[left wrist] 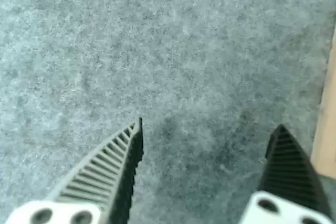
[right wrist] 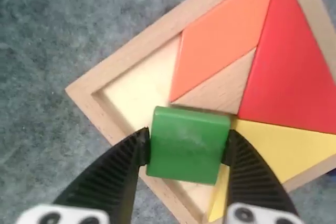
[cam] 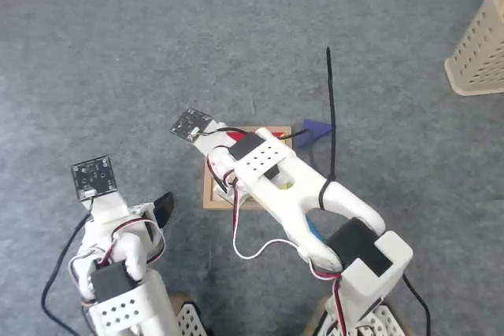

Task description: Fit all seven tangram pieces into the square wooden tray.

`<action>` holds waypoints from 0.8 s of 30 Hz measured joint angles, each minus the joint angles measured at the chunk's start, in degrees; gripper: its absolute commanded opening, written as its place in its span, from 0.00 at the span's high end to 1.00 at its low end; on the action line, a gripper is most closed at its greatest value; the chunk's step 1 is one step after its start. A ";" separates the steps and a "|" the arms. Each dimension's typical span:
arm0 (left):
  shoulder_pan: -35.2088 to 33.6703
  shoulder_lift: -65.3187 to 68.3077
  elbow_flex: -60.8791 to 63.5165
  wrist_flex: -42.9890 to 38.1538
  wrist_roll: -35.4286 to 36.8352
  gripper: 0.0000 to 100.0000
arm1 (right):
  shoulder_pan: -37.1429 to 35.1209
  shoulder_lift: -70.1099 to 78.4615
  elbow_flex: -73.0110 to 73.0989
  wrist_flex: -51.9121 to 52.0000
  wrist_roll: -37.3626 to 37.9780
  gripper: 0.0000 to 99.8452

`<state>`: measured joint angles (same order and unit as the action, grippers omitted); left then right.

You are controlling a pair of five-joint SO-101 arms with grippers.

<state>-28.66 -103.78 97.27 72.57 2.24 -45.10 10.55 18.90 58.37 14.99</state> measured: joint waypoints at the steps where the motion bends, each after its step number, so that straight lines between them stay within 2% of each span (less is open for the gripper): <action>1: 0.00 0.00 0.00 0.00 0.00 0.65 | 0.00 0.00 0.00 0.00 0.00 0.78; 12: 0.00 0.00 0.00 0.00 0.00 0.65 | 0.09 -4.66 0.62 0.00 0.00 0.78; 18: 0.00 0.00 0.00 0.00 0.00 0.65 | 0.18 -15.65 7.65 0.00 0.00 0.90; 24: 0.00 0.00 0.00 0.00 0.00 0.65 | 0.18 -21.54 12.84 -0.09 0.00 0.92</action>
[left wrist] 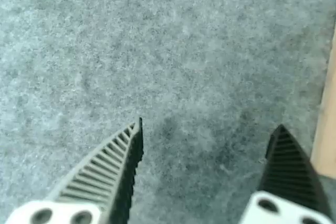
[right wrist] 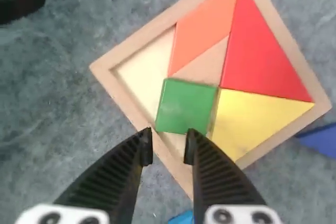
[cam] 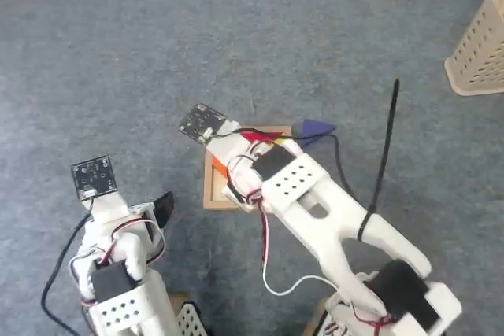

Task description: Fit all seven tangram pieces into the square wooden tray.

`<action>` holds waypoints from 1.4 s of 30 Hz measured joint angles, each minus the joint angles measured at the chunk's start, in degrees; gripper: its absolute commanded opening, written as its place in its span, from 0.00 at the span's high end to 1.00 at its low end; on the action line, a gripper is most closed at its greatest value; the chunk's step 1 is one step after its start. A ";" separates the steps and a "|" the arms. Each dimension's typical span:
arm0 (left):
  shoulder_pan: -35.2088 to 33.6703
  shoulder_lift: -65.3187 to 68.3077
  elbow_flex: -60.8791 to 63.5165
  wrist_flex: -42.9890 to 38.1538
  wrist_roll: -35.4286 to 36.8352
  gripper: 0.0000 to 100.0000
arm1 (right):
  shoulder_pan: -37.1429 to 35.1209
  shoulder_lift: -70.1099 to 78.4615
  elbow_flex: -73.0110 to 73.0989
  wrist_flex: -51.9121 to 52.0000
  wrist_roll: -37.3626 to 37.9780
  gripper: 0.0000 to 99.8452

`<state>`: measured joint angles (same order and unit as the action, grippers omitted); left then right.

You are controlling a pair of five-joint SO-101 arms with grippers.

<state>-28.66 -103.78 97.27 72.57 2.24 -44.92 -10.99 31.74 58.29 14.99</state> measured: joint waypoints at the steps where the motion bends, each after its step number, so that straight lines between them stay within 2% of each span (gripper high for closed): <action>1: 0.00 0.00 0.00 0.00 0.00 0.65 | 0.00 -0.18 0.97 -0.79 0.00 0.93; 4: 0.00 0.00 0.00 0.00 0.00 0.65 | 0.00 -0.18 4.22 -3.78 0.00 1.00; 11: 0.00 0.00 0.00 0.00 0.00 0.65 | 0.00 -0.18 9.23 -11.69 -1.76 0.99; 17: 0.00 0.00 0.00 0.00 0.00 0.65 | 0.00 -0.18 9.32 -13.54 -3.87 0.99; 24: 0.00 0.00 0.00 0.00 0.00 0.65 | 5.98 1.85 9.32 -15.03 -4.13 0.99; 33: 0.00 0.00 0.00 0.00 0.00 0.65 | 19.87 -5.89 2.73 2.20 -4.13 0.99; 38: 0.00 0.00 0.00 0.00 0.00 0.65 | 27.16 -7.74 2.46 4.57 -6.86 0.99; 42: 0.00 0.00 0.00 0.00 0.00 0.65 | 29.54 -7.21 1.23 6.51 -9.85 0.99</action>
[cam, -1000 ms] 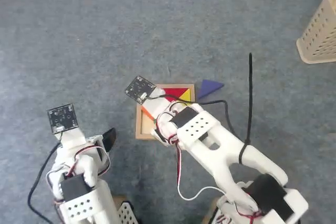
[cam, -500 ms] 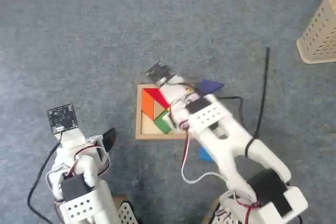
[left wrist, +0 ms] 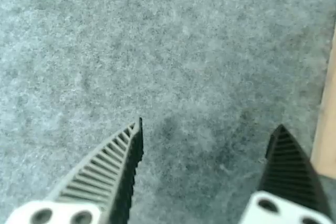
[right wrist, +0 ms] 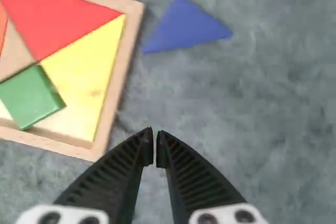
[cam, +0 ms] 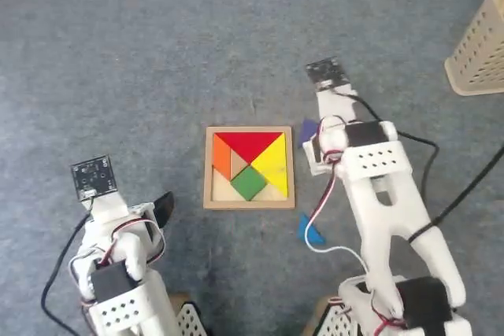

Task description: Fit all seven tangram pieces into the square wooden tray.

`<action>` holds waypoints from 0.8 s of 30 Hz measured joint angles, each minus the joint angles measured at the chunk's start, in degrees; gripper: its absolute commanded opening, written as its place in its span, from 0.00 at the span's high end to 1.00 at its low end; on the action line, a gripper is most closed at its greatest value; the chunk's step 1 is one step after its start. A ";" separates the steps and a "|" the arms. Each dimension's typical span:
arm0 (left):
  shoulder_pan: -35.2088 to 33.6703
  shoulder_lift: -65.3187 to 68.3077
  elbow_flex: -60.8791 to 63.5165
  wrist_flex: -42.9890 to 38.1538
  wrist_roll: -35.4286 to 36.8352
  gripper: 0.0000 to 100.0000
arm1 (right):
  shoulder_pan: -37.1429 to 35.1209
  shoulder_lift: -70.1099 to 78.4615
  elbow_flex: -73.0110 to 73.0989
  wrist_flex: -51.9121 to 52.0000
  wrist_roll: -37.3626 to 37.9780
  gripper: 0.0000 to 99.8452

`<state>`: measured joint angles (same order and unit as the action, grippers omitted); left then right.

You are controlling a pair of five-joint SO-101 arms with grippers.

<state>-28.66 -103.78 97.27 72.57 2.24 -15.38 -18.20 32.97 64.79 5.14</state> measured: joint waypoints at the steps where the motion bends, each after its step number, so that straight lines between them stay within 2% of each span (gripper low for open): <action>1: 0.00 0.00 0.00 0.00 0.00 0.65 | 0.62 0.70 -0.62 0.79 -0.79 0.99; 6: 0.00 0.00 0.00 0.00 0.00 0.65 | 2.64 4.13 -1.32 6.24 -1.67 0.99; 9: 0.00 0.00 0.00 0.00 0.00 0.65 | 1.76 3.78 0.70 7.47 2.02 0.99; 13: 0.00 0.00 0.00 0.00 0.00 0.65 | -3.25 -1.93 8.53 7.65 9.05 0.99; 19: 0.00 0.00 0.00 0.00 0.00 0.65 | -10.73 -13.01 15.74 11.43 24.18 0.99; 22: 0.00 0.00 0.00 0.00 0.00 0.65 | -14.24 -15.30 16.18 12.31 23.12 0.99; 24: 0.00 0.00 0.00 0.00 0.00 0.65 | -16.18 -15.30 16.18 12.31 18.90 0.97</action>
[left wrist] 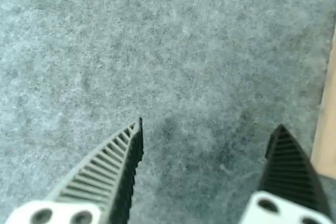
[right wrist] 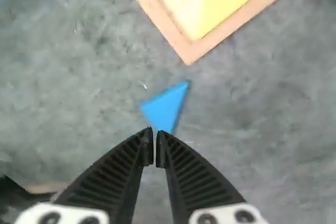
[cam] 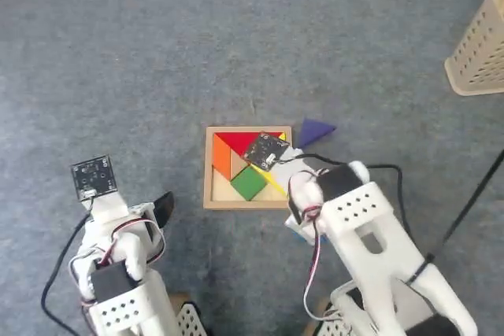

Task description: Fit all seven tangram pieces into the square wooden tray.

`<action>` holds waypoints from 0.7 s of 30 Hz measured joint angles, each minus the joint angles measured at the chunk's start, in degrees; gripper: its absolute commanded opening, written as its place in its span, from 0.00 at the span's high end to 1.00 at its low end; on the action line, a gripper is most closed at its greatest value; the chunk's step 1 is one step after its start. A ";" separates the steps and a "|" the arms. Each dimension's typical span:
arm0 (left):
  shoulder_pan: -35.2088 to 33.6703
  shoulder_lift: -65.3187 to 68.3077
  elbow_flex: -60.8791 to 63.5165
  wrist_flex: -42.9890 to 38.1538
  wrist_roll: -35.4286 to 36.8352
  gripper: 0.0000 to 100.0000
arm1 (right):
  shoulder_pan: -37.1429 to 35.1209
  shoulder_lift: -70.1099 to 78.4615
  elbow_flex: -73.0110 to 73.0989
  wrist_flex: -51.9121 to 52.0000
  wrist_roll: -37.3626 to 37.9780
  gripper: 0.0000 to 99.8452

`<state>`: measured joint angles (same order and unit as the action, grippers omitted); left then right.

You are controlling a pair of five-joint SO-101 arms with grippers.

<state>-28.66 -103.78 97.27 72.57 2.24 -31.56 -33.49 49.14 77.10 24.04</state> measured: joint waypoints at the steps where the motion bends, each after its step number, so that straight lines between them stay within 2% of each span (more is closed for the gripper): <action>1: 0.00 0.00 0.00 0.00 0.00 0.65 | -0.70 0.09 0.09 0.00 -2.46 0.94; 4: 0.00 0.00 0.00 0.00 0.00 0.65 | -2.90 2.90 1.67 -2.02 -6.51 0.90; 12: 0.00 0.00 0.00 0.00 0.00 0.65 | -3.25 14.77 3.87 -12.75 -13.19 0.92; 21: 0.00 0.00 0.00 0.00 0.00 0.65 | -1.05 15.12 3.87 -13.45 -14.51 0.91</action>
<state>-28.66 -103.78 97.27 72.57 2.24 -32.62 -18.37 53.01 63.65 9.54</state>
